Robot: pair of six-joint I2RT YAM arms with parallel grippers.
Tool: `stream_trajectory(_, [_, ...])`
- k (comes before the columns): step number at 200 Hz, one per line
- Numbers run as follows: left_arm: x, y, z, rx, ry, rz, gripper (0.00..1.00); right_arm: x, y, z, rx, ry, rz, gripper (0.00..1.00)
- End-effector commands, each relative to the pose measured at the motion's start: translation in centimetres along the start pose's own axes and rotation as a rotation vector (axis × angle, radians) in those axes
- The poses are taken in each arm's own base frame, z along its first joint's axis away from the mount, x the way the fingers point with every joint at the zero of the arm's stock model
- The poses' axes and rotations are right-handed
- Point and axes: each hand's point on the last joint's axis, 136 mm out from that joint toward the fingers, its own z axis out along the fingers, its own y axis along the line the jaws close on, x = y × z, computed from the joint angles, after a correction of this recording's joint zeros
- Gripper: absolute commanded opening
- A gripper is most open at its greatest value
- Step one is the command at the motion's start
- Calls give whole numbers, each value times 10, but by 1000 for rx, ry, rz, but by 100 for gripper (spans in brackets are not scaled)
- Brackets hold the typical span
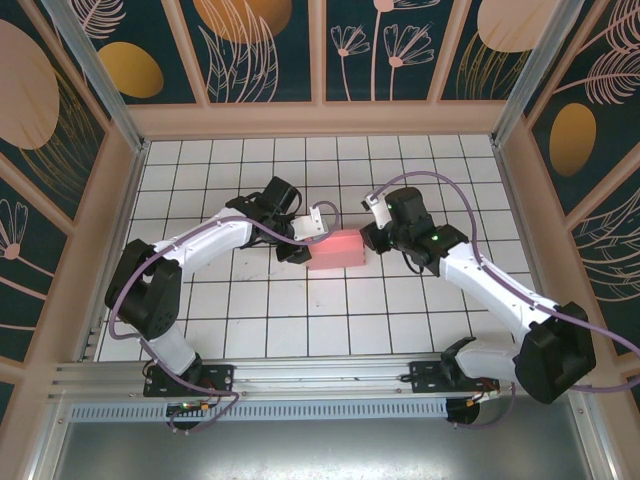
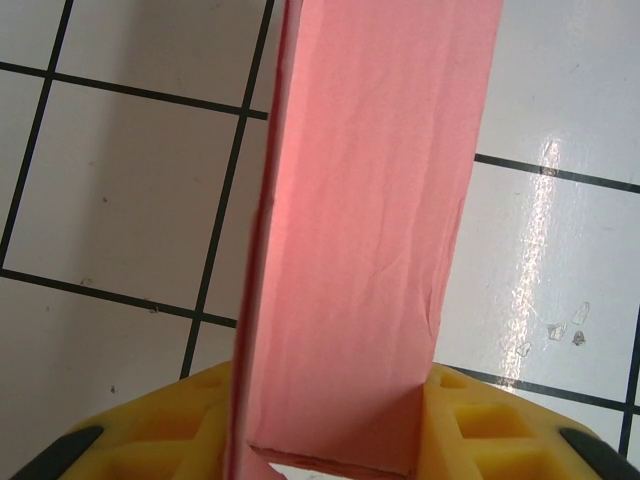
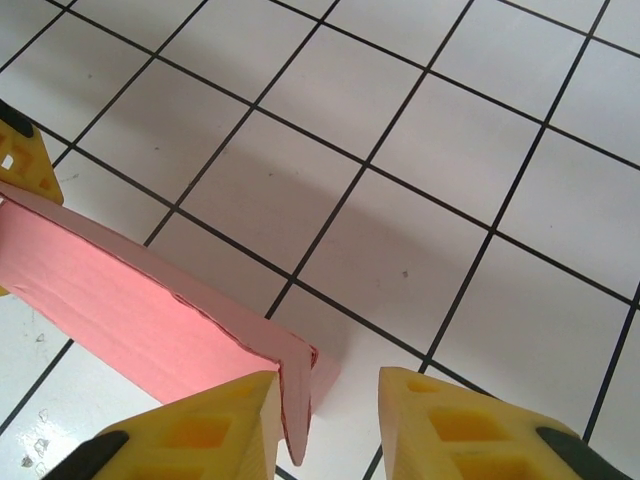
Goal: Fold the paper box
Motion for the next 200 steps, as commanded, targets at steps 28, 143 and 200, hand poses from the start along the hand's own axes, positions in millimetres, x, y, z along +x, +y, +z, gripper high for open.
stream_trajectory(28, [10, -2, 11, 37, 30, -46, 30, 21, 0, 11, 9, 75, -13, 34])
stream_trajectory(143, [7, 1, 12, 19, 21, -75, 30, 17, 5, 10, -33, 72, 22, 0])
stream_trajectory(200, [-7, 12, 14, 5, -4, -217, 29, 9, 1, 15, 12, 42, 138, 0])
